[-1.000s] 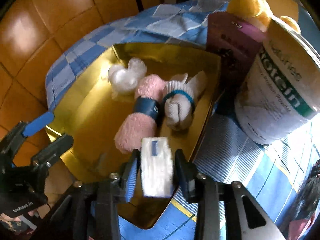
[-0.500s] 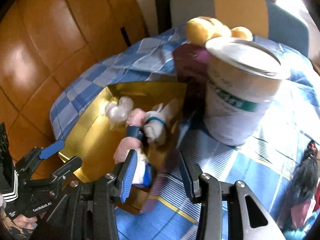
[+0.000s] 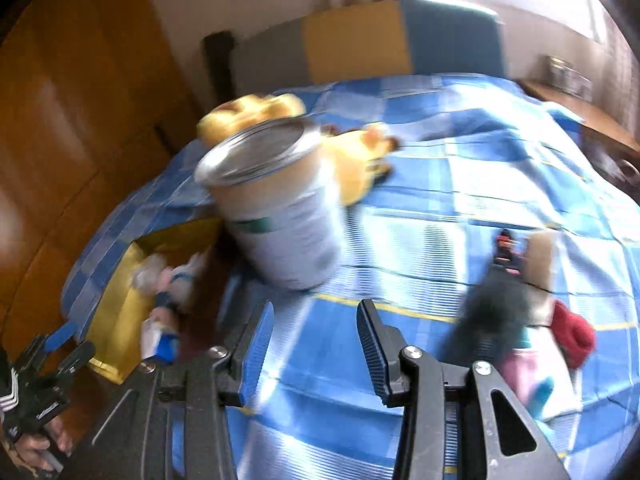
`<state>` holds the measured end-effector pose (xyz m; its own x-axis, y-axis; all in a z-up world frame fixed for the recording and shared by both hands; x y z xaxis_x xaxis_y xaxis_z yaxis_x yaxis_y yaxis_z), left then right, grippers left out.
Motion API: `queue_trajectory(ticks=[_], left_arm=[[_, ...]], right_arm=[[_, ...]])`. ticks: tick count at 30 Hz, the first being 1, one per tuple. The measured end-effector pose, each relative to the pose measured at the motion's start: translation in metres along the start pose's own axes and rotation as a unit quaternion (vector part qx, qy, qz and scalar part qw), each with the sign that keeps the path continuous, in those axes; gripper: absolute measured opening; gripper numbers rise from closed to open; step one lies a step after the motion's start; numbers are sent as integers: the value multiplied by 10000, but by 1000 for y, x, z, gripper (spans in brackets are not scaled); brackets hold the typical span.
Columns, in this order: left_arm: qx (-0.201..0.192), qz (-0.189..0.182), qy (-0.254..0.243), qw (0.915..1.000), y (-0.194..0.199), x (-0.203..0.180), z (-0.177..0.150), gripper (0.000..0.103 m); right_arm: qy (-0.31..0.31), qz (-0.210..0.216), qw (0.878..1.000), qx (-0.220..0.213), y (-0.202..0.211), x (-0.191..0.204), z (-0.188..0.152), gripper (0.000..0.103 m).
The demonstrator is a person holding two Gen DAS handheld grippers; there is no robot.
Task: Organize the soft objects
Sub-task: 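Move both tools back to the pile of soft items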
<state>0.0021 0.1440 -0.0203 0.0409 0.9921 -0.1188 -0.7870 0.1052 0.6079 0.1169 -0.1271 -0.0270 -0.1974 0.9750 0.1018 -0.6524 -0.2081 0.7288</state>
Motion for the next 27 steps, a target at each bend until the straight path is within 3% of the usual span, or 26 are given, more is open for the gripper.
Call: queue_trajectory(ticks=[7, 13, 15, 17, 22, 27], left_arm=[[16, -290, -423, 9987, -7, -39, 14, 74], [118, -633, -637, 9959, -17, -74, 20, 74], [243, -812, -720, 9938, -25, -88, 19, 74], [405, -1046, -792, 9905, -35, -104, 16, 74], [779, -1589, -964, 9795, -58, -144, 7, 73], [1165, -2124, -1176, 9631, -77, -188, -1, 73]], right_arm=[[-1026, -905, 9899, -365, 20, -100, 0, 44], [-2200, -1736, 9581, -596, 25, -186, -19, 45], [-2782, -1731, 9438, -428, 21, -212, -33, 45], [-3258, -1603, 9302, -541, 26, -229, -38, 45], [-3514, -1433, 9242, -436, 23, -238, -43, 45], [-3673, -1271, 9202, -473, 26, -239, -48, 45]])
Point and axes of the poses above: each gripper's, at about its wrist camera, not at the fingertips, and y roughly against the way its jaws point, x to its left, z to its top, the point moved 5 cm from there along -y, roughly the way its jaws point, and after that the axes turned 9 degrees about -z, right-handed, at the moved point
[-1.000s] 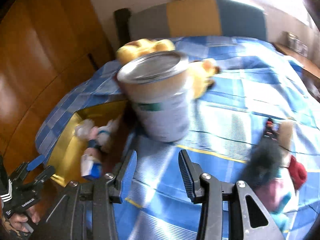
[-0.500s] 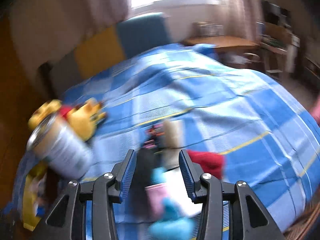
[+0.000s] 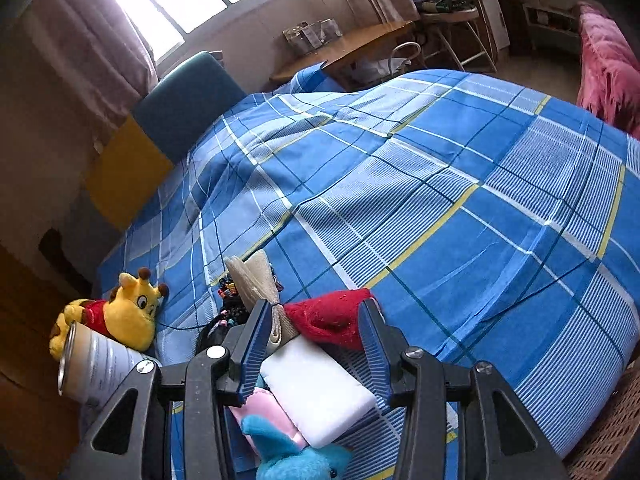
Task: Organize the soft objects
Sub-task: 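Move both tools back to the pile of soft items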
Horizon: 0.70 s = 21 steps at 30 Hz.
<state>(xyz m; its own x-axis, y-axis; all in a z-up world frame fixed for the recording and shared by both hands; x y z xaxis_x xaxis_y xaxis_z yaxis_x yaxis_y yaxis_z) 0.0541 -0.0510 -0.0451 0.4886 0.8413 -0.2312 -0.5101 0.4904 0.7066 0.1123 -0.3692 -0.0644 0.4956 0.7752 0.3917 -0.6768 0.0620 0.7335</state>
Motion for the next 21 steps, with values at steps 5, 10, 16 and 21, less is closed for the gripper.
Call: queue_trajectory(ticks=[5, 10, 16, 21], left_arm=[[333, -477, -84, 9983, -34, -29, 7, 73], [502, -823, -194, 9952, -60, -56, 13, 73], [655, -1374, -6, 9883, -91, -83, 26, 82], [764, -1605, 291, 9837, -118, -97, 37, 87]], right_arm=[[-236, 81, 9997, 59, -2, -8, 1, 45], [-272, 139, 9995, 128, -4, -8, 1, 45], [-435, 229, 9987, 136, -4, -13, 2, 45], [-538, 291, 9980, 171, -5, -16, 2, 45]])
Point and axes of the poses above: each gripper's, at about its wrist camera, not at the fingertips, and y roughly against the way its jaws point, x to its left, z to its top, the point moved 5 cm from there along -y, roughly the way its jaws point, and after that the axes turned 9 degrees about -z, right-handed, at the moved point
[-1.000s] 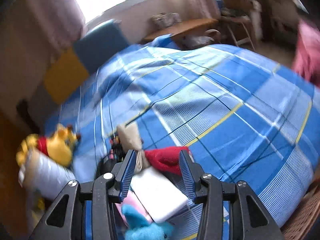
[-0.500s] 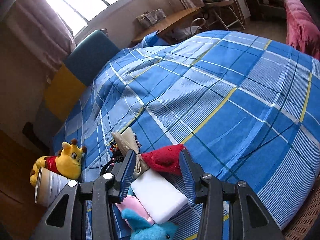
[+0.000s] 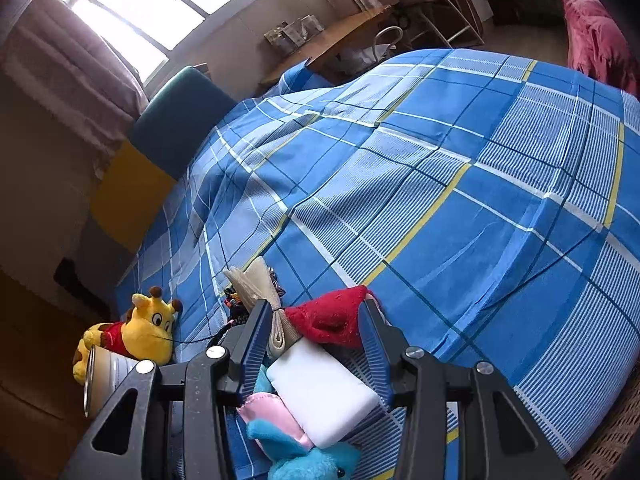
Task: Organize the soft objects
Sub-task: 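Move both tools back to the pile of soft items, then grasp the blue plush bunny with the left gripper and lift it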
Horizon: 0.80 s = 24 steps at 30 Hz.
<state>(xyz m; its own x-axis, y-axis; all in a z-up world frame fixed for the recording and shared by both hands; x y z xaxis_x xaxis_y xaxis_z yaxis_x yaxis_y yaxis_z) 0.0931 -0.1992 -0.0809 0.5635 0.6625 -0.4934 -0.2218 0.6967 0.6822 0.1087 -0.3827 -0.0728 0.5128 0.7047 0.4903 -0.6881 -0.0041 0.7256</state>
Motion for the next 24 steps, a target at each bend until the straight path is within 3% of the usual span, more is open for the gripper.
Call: queue_trajectory(ticks=[3, 12, 14, 16, 17, 19, 24], left_arm=[[19, 16, 107, 9999, -16, -1, 5, 89], [198, -462, 556, 9972, -43, 9, 3, 94], [193, -431, 565, 9973, -46, 11, 3, 89], [307, -434, 538, 9971, -52, 13, 0, 71], [393, -567, 528, 9962, -55, 11, -3, 66], [314, -493, 362, 9976, -51, 8, -6, 59], [362, -520, 205, 9978, -29, 16, -20, 58]], right_arm=[[-34, 41, 10000, 40, -1, -1, 0, 45], [-353, -289, 9989, -71, -2, -18, 6, 46], [-335, -381, 9985, -192, 2, -19, 8, 46], [-382, -438, 9980, -261, 4, -21, 10, 46], [-382, -451, 9979, -258, 3, -21, 10, 46], [-364, -431, 9982, -193, 1, -21, 10, 46], [-224, -459, 9987, -49, -5, -18, 7, 46]])
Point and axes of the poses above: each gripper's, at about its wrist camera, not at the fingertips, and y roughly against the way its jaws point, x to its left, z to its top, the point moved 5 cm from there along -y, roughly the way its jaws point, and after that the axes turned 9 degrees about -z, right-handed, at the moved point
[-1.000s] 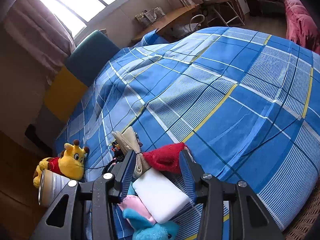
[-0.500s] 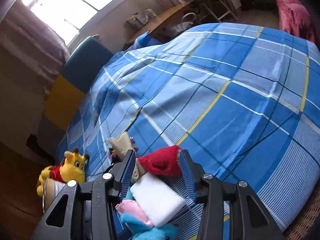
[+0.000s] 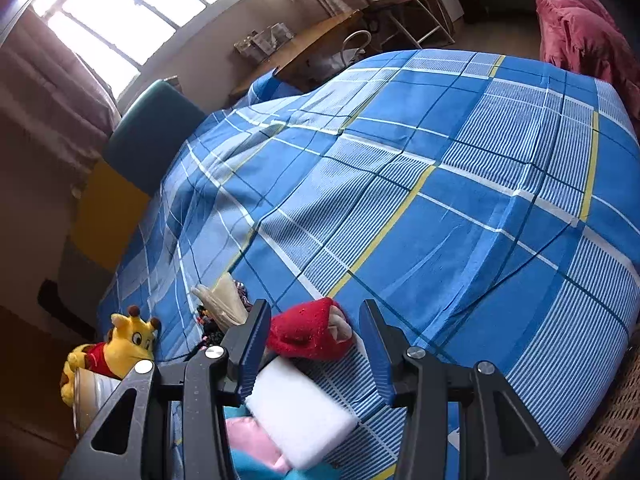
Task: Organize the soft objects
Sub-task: 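Grasp the blue plush bunny with the left gripper and lift it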
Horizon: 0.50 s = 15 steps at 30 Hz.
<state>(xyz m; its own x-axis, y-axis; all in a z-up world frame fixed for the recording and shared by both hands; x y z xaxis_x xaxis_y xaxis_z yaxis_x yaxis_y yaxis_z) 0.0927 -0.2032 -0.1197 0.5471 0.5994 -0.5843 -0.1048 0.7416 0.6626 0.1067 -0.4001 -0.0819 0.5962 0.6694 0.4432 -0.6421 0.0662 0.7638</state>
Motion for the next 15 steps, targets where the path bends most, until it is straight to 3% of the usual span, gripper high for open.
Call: queue_trajectory(ticks=[7, 12, 15], left_arm=[[-30, 416, -489, 9979, 51, 23, -35, 60], [-317, 989, -621, 9927, 88, 46, -57, 58], [-492, 1419, -807, 9854, 99, 55, -69, 58]], right_arm=[[243, 21, 9994, 234, -7, 10, -9, 46], [535, 77, 9976, 439, -13, 22, -17, 46], [694, 74, 9959, 583, -18, 28, -24, 46]])
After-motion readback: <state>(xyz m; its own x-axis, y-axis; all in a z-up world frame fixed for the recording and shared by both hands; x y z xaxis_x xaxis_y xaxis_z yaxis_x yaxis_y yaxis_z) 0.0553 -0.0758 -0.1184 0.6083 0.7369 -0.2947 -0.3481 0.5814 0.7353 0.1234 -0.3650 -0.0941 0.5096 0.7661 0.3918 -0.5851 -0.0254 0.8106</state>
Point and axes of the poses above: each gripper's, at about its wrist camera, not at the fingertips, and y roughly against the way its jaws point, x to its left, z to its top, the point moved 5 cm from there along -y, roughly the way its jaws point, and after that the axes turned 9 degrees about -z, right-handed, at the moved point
